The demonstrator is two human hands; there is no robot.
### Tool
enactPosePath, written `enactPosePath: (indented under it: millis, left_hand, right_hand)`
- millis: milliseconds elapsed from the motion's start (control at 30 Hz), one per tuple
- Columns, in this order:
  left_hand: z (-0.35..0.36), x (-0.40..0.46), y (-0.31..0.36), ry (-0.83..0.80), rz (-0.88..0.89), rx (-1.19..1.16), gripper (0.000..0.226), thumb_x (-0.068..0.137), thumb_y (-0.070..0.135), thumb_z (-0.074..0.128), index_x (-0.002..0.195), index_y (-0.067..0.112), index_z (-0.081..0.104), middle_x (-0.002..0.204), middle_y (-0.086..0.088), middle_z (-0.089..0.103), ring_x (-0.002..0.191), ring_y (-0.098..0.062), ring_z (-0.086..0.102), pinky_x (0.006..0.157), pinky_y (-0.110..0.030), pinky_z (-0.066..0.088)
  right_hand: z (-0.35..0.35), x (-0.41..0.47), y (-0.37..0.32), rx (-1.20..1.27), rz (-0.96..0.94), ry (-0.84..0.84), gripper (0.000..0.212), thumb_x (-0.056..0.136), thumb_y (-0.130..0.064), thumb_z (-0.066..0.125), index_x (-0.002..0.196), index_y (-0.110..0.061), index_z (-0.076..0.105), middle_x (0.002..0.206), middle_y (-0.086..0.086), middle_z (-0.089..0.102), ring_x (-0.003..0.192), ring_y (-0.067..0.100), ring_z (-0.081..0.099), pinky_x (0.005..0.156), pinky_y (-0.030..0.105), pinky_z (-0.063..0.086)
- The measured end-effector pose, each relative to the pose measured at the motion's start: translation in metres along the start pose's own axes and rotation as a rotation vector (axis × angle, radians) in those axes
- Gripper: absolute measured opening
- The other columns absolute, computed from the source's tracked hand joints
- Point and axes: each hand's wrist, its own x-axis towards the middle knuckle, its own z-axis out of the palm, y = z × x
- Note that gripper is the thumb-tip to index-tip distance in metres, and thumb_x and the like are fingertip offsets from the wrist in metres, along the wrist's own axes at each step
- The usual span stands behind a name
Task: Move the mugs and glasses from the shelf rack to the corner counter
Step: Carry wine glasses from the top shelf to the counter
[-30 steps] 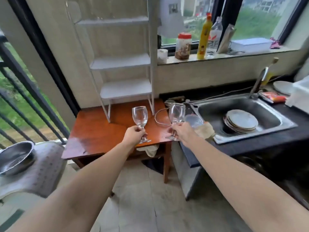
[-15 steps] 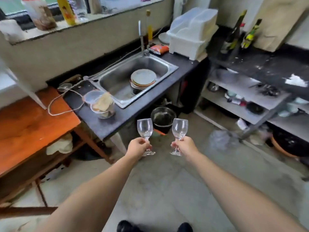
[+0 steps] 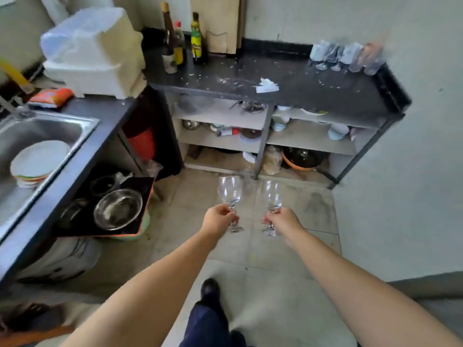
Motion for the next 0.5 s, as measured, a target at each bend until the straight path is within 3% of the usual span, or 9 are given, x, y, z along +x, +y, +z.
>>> enactPosePath:
  millis: [100, 200, 267, 367, 433, 500]
  left_hand:
    - [0.036, 0.03, 0.029, -0.071, 0.034, 0.038, 0.015, 0.09, 0.005, 0.056, 0.077, 0.005, 0.064, 0.063, 0.001, 0.063, 0.034, 0.006, 0.046, 0.047, -0.015, 0.038]
    - [0.067, 0.074, 0.064, -0.158, 0.065, 0.08, 0.02, 0.088, 0.004, 0.056, 0.07, 0.007, 0.063, 0.062, 0.003, 0.063, 0.042, 0.002, 0.049, 0.045, -0.012, 0.038]
    - [0.081, 0.103, 0.088, -0.191, 0.079, 0.109, 0.02, 0.087, 0.004, 0.057, 0.069, 0.01, 0.063, 0.062, 0.004, 0.064, 0.05, -0.005, 0.048, 0.049, -0.016, 0.038]
    - [0.105, 0.152, 0.134, -0.254, 0.094, 0.11, 0.013, 0.088, 0.003, 0.056, 0.076, 0.006, 0.063, 0.064, 0.001, 0.064, 0.053, -0.009, 0.048, 0.051, -0.019, 0.038]
    - [0.117, 0.18, 0.163, -0.281, 0.11, 0.128, 0.013, 0.087, 0.003, 0.057, 0.075, 0.006, 0.063, 0.066, -0.002, 0.064, 0.055, -0.011, 0.048, 0.054, -0.021, 0.039]
    - [0.132, 0.209, 0.189, -0.299, 0.122, 0.157, 0.017, 0.083, 0.002, 0.059, 0.068, 0.009, 0.064, 0.07, -0.007, 0.064, 0.058, -0.014, 0.048, 0.059, -0.025, 0.04]
  right_hand:
    - [-0.033, 0.03, 0.002, 0.06, 0.03, 0.066, 0.021, 0.09, 0.001, 0.047, 0.099, 0.01, 0.064, 0.084, 0.013, 0.066, 0.083, 0.024, 0.065, 0.077, 0.031, 0.049]
    - [-0.067, 0.065, -0.015, 0.155, 0.067, 0.1, 0.02, 0.094, 0.003, 0.042, 0.107, -0.002, 0.057, 0.077, 0.007, 0.061, 0.061, 0.009, 0.064, 0.045, 0.015, 0.049]
    - [-0.085, 0.089, -0.031, 0.193, 0.092, 0.125, 0.016, 0.096, 0.002, 0.042, 0.102, -0.002, 0.056, 0.085, 0.011, 0.061, 0.06, 0.007, 0.062, 0.034, 0.013, 0.042]
    - [-0.118, 0.134, -0.059, 0.2, 0.09, 0.207, 0.019, 0.096, 0.0, 0.044, 0.1, 0.004, 0.062, 0.09, 0.013, 0.063, 0.071, 0.015, 0.064, 0.053, 0.027, 0.055]
    - [-0.138, 0.159, -0.078, 0.23, 0.082, 0.228, 0.02, 0.095, -0.002, 0.045, 0.106, 0.005, 0.062, 0.081, 0.008, 0.065, 0.078, 0.019, 0.066, 0.072, 0.041, 0.056]
    - [-0.158, 0.18, -0.094, 0.265, 0.079, 0.237, 0.017, 0.095, -0.004, 0.047, 0.102, 0.003, 0.061, 0.078, 0.004, 0.066, 0.084, 0.019, 0.067, 0.08, 0.045, 0.056]
